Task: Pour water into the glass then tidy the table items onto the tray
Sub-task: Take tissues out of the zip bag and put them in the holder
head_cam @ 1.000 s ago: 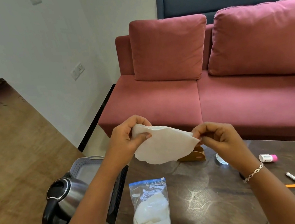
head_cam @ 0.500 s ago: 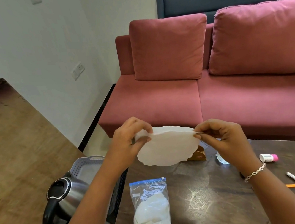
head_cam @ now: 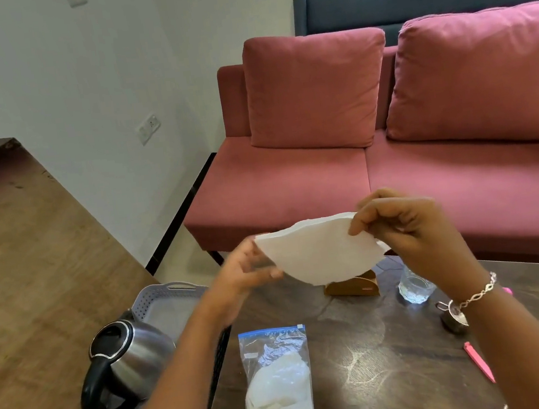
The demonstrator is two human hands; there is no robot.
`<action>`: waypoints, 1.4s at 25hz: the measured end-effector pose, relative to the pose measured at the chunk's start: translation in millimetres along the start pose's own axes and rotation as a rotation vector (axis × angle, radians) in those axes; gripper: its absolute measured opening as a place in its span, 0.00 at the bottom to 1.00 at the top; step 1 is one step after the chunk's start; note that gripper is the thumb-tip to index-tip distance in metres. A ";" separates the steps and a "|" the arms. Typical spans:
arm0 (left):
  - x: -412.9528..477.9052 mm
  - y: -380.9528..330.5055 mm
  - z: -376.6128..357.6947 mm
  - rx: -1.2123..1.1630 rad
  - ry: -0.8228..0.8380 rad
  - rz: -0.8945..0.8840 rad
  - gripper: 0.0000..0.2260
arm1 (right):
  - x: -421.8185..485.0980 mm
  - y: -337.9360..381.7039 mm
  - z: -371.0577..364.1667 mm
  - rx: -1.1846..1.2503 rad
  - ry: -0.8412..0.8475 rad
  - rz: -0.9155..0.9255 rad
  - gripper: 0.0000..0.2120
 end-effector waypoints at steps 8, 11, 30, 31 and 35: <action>-9.2 91.6 -56.5 -0.326 0.154 0.390 0.34 | 6.5 8.9 10.3 0.187 -0.046 -0.077 0.17; -12.8 94.2 -59.2 -0.473 0.186 0.426 0.26 | 0.9 -3.6 16.7 0.154 -0.117 -0.137 0.15; -16.2 36.3 -12.5 -0.116 -0.403 0.058 0.11 | -16.4 -46.2 25.5 -0.281 -0.171 -0.203 0.07; -15.9 35.5 -11.4 -0.078 -0.409 0.052 0.10 | -17.0 -45.6 26.7 -0.297 -0.180 -0.197 0.06; -16.6 36.6 -15.4 0.131 -0.186 0.108 0.11 | -17.5 -40.9 27.1 -0.216 -0.186 -0.168 0.09</action>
Point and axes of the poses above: each hand's wrist, its own x-axis towards the middle knuckle, its own z-axis out of the back of the hand, y = z × x, the point moved 4 cm from there along x, towards the middle knuckle, and after that the axes turned 12 degrees about -y, right-handed, at the moved point
